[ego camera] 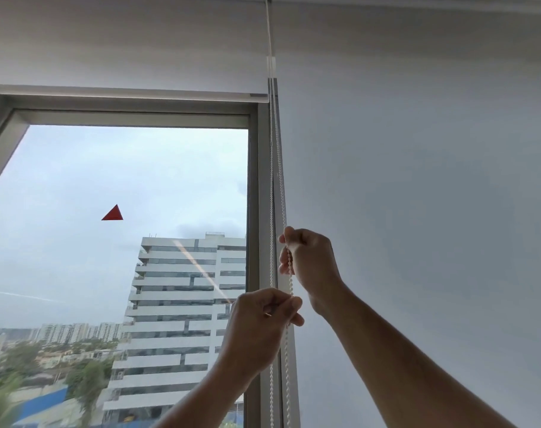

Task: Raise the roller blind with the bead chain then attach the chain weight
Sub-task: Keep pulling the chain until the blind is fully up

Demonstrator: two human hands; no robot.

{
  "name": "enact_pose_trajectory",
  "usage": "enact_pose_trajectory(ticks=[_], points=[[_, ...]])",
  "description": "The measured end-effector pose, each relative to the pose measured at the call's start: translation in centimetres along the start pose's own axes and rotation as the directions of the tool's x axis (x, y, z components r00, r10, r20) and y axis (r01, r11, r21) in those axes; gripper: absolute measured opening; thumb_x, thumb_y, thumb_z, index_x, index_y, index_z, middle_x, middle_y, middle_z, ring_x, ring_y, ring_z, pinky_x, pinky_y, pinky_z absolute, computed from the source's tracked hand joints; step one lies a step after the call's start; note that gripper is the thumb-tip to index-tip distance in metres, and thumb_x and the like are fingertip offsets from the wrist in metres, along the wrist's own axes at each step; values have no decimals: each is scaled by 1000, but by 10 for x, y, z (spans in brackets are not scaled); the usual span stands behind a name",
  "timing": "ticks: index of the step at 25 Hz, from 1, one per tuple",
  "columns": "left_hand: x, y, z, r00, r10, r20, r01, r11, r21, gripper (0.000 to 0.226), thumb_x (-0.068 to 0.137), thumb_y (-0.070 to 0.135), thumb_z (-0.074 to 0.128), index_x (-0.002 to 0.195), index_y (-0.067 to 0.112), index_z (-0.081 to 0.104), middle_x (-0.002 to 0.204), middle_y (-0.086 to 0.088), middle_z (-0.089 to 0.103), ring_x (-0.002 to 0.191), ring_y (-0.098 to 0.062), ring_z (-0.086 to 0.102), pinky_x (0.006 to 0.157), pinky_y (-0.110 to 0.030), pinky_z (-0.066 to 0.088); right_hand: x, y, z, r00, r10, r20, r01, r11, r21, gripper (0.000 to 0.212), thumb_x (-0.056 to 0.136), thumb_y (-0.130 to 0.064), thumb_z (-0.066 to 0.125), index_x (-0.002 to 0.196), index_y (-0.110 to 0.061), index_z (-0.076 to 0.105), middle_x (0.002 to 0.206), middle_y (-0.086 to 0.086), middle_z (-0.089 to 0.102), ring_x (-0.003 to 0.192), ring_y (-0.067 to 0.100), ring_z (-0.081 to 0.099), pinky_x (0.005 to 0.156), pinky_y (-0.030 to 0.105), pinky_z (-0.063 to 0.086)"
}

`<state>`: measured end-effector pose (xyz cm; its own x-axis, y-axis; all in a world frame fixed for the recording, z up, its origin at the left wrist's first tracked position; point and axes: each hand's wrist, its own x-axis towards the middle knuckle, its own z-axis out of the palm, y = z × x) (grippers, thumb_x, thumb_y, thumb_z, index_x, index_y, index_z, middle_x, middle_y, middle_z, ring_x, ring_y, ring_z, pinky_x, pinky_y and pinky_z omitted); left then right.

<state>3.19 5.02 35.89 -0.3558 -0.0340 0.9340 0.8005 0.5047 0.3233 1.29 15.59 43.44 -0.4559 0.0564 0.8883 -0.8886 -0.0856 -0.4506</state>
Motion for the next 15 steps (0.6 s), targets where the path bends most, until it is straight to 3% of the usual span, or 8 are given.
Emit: enact_pose_trajectory(ticks=[3, 7, 10, 15], points=[[-3, -5, -3, 995, 29, 90, -31, 999, 17, 23, 84, 49, 66, 72, 33, 76, 72, 18, 76, 74, 2, 71, 75, -26, 47, -6, 6, 0, 999, -35, 17, 35, 999, -41, 26, 103, -19, 50, 82, -17, 65, 56, -3, 58, 40, 1, 53, 51, 16, 50], [3, -13, -14, 987, -88, 135, 98, 993, -71, 61, 70, 88, 36, 88, 44, 75, 92, 26, 75, 90, 7, 68, 76, -29, 46, -13, 7, 0, 993, -117, -9, 115, 987, -112, 27, 103, -23, 51, 80, -17, 64, 55, -6, 58, 43, 1, 57, 56, 16, 54], [24, -7, -22, 984, -178, 17, 179, 977, -120, 62, 80, 79, 32, 88, 35, 75, 92, 16, 76, 90, -1, 67, 76, -31, 48, -24, 14, 1, 988, -153, -5, 151, 975, -161, 27, 103, -23, 49, 82, -16, 64, 58, -8, 59, 49, 3, 60, 59, 16, 55], [47, 25, -19, 996, -85, 9, 85, 988, -127, 42, 82, 66, 39, 84, 38, 70, 93, 11, 75, 92, -7, 66, 78, -31, 50, -50, 37, 1, 987, -159, 5, 157, 967, -202, 36, 104, -24, 46, 76, -9, 62, 50, -3, 56, 42, 4, 54, 51, 21, 50]])
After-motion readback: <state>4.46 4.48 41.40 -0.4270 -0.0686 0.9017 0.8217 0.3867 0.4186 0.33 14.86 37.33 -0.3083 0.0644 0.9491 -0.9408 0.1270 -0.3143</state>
